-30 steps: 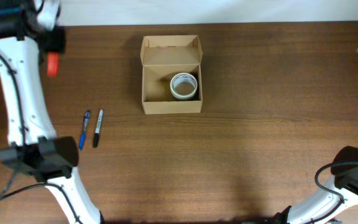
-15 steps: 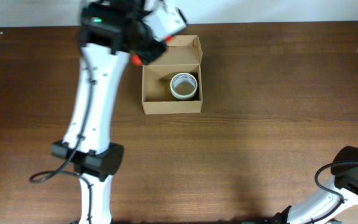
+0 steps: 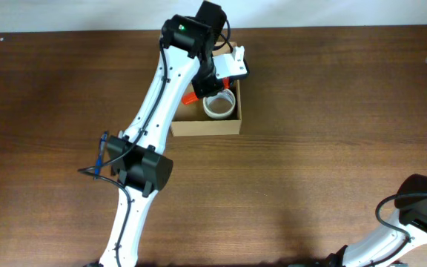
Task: Pack container
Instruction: 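Carry the orange box cutter into the box and release it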
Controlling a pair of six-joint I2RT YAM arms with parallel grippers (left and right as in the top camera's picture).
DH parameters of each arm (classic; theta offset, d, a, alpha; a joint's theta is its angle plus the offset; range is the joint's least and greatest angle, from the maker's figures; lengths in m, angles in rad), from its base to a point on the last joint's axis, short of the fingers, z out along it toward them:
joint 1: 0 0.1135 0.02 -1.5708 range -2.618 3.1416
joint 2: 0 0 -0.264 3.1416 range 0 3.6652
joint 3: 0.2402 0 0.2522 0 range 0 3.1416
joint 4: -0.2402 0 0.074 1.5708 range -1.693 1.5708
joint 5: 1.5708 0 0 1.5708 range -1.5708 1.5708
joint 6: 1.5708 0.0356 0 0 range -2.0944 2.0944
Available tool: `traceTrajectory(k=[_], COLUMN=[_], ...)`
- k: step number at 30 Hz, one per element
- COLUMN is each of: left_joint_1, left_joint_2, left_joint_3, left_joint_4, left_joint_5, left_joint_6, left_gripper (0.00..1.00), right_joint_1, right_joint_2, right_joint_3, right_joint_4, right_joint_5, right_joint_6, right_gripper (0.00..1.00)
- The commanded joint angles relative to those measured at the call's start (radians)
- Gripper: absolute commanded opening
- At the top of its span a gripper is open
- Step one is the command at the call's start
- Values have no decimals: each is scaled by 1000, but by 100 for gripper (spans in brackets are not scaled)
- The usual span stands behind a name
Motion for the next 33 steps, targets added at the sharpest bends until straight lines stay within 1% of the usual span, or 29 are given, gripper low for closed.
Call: traceTrajectory(k=[1, 5, 10, 13, 33], left_joint_1=[-1, -1, -1, -1, -6], left_joint_2=[33, 36, 36, 36, 36], left_joint_3=[-12, -89, -200, -236, -240], left_joint_4=[-9, -26, -20, -4, -25], left_joint_5=[11, 10, -27, -27, 7], left_joint_6=[40, 54, 70, 71, 72], left_gripper=[1, 1, 1, 1, 1], right_joint_1=[0, 0, 0, 0, 0], right_joint_2=[4, 4, 4, 4, 4], right_joint_3=[-5, -5, -5, -5, -5], right_joint_4=[1, 1, 1, 1, 1], right_joint_5=[12, 12, 12, 12, 12], right_joint_6=[-3, -3, -3, -3, -3], right_gripper=[99, 100, 99, 99, 99])
